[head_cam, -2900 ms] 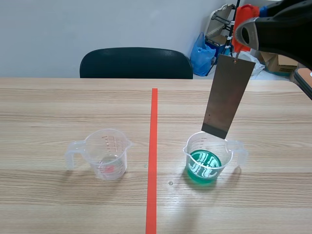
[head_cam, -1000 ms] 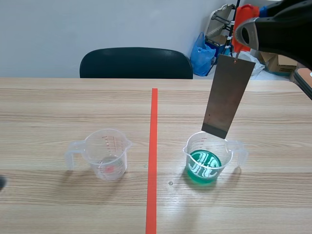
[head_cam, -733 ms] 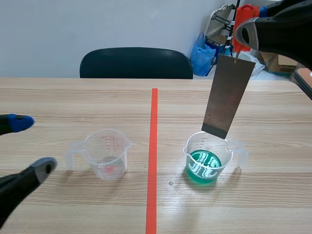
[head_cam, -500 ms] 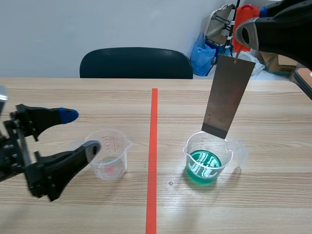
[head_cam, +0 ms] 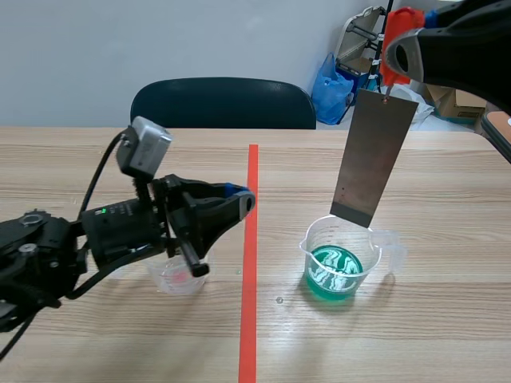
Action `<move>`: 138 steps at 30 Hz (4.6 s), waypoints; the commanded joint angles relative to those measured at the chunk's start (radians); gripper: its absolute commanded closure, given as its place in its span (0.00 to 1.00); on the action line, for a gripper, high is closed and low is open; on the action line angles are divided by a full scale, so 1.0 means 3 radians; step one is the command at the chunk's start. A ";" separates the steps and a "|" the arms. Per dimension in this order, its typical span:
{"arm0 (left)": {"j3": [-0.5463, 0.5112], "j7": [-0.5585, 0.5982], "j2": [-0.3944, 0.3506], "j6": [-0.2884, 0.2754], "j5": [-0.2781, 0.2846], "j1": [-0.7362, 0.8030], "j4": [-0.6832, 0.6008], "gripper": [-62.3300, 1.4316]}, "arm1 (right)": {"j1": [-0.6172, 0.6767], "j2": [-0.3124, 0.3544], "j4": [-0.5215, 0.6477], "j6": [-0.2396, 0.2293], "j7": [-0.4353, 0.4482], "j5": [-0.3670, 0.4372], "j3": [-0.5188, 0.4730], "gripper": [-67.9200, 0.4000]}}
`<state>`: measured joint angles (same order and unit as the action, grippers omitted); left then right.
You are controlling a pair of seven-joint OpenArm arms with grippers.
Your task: Do the redox reaction experiment
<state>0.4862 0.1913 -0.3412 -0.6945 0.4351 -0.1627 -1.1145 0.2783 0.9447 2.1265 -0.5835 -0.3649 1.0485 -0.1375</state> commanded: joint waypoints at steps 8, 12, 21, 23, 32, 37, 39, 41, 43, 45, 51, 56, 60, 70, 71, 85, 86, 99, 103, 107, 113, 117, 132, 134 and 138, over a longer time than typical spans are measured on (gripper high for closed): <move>-0.0006 -0.0108 0.0367 -0.0005 -0.0355 -0.0209 0.0228 0.91 | -0.0024 0.0045 0.0028 0.0022 0.0038 0.0037 -0.0050 0.98; -0.0006 -0.0102 0.0378 -0.0005 -0.0470 -0.0206 0.0230 0.91 | -0.0024 0.0045 0.0028 0.0022 0.0038 0.0037 -0.0050 0.98; -0.0006 -0.0360 0.0395 -0.0005 -0.0470 -0.0223 0.0230 0.91 | -0.0024 0.0045 0.0028 0.0022 0.0038 0.0036 -0.0050 0.98; -0.0006 -0.0404 0.0397 -0.0005 -0.0467 -0.0223 0.0230 0.91 | -0.0024 0.0045 0.0028 0.0022 0.0038 0.0036 -0.0050 0.99; -0.0006 -0.0468 0.0415 -0.0005 -0.0467 -0.0223 0.0230 0.91 | -0.0024 0.0045 0.0028 0.0022 0.0038 0.0036 -0.0050 0.98; -0.0006 -0.0467 0.0373 -0.0005 -0.0247 -0.0205 0.0226 0.91 | -0.0024 0.0045 0.0028 0.0022 0.0039 0.0036 -0.0050 0.98; -0.0008 -0.0454 0.0332 -0.0005 -0.0127 -0.0184 0.0211 0.91 | -0.0024 0.0045 0.0028 0.0022 0.0039 0.0037 -0.0050 0.98; -0.0008 -0.0455 0.0300 -0.0005 -0.0122 -0.0160 0.0192 0.91 | -0.0024 0.0045 0.0028 0.0022 0.0039 0.0037 -0.0050 0.98; -0.0008 -0.0456 0.0271 -0.0005 -0.0128 -0.0146 0.0192 0.91 | -0.0025 0.0045 0.0028 0.0022 0.0039 0.0037 -0.0050 0.98; -0.0008 -0.0455 0.0240 -0.0005 -0.0117 -0.0114 0.0179 0.91 | -0.0031 0.0045 0.0028 0.0022 0.0039 0.0037 -0.0050 0.98; -0.0011 -0.0454 0.0183 -0.0005 -0.0117 -0.0024 0.0167 0.91 | -0.0032 0.0045 0.0028 0.0022 0.0041 0.0037 -0.0050 0.98; -0.0013 -0.0427 0.0195 -0.0005 -0.0116 -0.0042 0.0167 0.91 | -0.0032 0.0045 0.0028 0.0022 0.0045 0.0037 -0.0050 0.98; -0.0013 -0.0429 0.0203 -0.0005 -0.0116 -0.0089 0.0165 0.91 | -0.0032 0.0045 0.0028 0.0022 0.0052 0.0037 -0.0050 0.98; -0.0013 -0.0445 0.0201 -0.0005 -0.0114 -0.0200 0.0164 0.91 | -0.0032 0.0045 0.0028 0.0022 0.0053 0.0037 -0.0050 0.98; -0.0013 -0.0446 0.0201 -0.0005 -0.0116 -0.0200 0.0164 0.91 | -0.0032 0.0045 0.0028 0.0022 0.0053 0.0037 -0.0050 0.98; -0.0013 -0.0454 0.0193 -0.0005 -0.0114 -0.0197 0.0164 0.91 | -0.0032 0.0045 0.0028 0.0022 0.0052 0.0036 -0.0050 0.98; -0.0013 -0.0454 0.0192 -0.0005 -0.0114 -0.0196 0.0164 0.91 | -0.0032 0.0045 0.0028 0.0022 0.0052 0.0036 -0.0050 0.98; -0.0217 -0.0023 -0.0448 -0.0005 -0.0117 0.0327 -0.0231 0.91 | -0.0032 0.0045 0.0028 0.0022 0.0052 0.0034 -0.0050 0.98; -0.0510 0.0193 -0.0821 -0.0005 -0.0116 0.0746 -0.0500 0.91 | -0.0032 0.0045 0.0028 0.0022 0.0052 0.0034 -0.0050 0.98; -0.0942 0.0529 -0.1202 -0.0005 -0.0117 0.1306 -0.0680 0.91 | -0.0032 0.0045 0.0028 0.0022 0.0051 0.0034 -0.0050 0.99; -0.1825 0.1320 -0.1596 -0.0005 -0.0216 0.2425 -0.0699 0.80 | -0.0032 0.0045 0.0028 0.0022 0.0051 0.0034 -0.0050 0.99; -0.2454 0.1902 -0.1643 -0.0005 -0.0562 0.3234 -0.0699 0.61 | -0.0032 0.0045 0.0027 0.0022 0.0051 0.0033 -0.0050 0.98; -0.3518 0.2920 -0.1106 0.1260 -0.0819 0.4931 -0.0699 0.00 | -0.0032 0.0045 0.0027 0.0022 0.0052 0.0033 -0.0050 0.98; -0.3553 0.3035 -0.0997 0.1375 -0.0819 0.4931 -0.0699 0.00 | -0.0032 0.0045 0.0027 0.0022 0.0052 0.0033 -0.0050 0.98; -0.3611 0.3291 -0.0813 0.1485 -0.0819 0.4931 -0.0707 0.00 | -0.0032 0.0045 0.0027 0.0022 0.0053 0.0033 -0.0050 0.98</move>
<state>-0.5835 1.1587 -0.5919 -0.2428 0.1799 1.3155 -1.3155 0.2779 0.9447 2.1265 -0.5835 -0.3645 1.0481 -0.1375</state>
